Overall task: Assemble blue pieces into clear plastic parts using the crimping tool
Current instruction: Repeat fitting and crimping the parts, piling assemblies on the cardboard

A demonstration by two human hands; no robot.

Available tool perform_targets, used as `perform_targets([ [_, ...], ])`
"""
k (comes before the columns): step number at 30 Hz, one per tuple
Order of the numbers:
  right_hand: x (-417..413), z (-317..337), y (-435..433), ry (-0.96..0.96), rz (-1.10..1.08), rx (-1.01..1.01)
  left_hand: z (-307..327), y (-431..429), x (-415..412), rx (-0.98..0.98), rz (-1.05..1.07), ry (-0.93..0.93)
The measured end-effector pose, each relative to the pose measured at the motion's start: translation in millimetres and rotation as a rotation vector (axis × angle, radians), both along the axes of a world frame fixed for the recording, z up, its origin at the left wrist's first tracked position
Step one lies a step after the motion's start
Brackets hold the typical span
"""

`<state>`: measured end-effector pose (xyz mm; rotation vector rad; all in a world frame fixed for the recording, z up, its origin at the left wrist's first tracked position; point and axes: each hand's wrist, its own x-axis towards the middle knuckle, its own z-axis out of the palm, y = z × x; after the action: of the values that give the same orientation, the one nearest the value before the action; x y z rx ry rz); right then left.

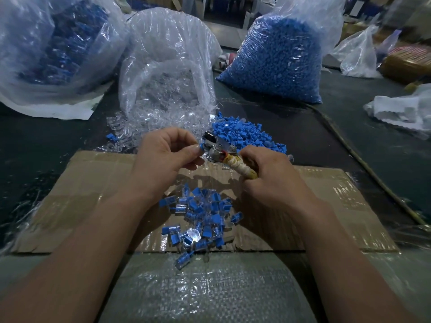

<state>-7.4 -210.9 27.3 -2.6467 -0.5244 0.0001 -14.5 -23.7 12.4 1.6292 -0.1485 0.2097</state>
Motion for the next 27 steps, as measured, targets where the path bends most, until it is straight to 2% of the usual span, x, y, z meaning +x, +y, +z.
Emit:
perform_targets([
  [6, -3.4, 2.4, 4.3, 0.020, -0.014, 0.056, 1.3, -0.8, -3.6, 0.042, 0.036, -0.035],
  [19, -0.3, -5.0, 5.9, -0.055, -0.034, 0.043, -0.3, 1.6, -3.2, 0.052, 0.078, -0.009],
  [23, 0.9, -4.0, 3.0, -0.055, -0.035, 0.037, -0.4, 5.5, 0.2, 0.005, 0.122, 0.026],
  [27, -0.9, -0.4, -1.8, 0.025, -0.053, 0.019, 0.9, 11.3, -0.3, -0.132, 0.147, 0.079],
])
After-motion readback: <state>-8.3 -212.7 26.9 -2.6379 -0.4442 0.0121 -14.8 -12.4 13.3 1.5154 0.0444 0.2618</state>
